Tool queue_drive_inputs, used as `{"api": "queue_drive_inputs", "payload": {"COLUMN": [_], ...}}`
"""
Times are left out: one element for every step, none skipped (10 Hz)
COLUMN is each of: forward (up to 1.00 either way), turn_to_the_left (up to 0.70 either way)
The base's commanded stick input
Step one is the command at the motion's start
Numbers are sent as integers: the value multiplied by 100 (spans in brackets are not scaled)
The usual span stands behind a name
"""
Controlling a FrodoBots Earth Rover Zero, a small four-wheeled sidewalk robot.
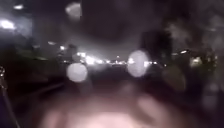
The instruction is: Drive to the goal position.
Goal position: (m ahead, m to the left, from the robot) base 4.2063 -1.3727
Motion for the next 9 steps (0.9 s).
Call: {"api": "queue_drive_inputs", "payload": {"forward": [50, 50, 50, 50, 50, 50, 50, 50, 50], "turn_to_the_left": [0, 0, 0, 0, 0, 0, 0, 0, 0]}}
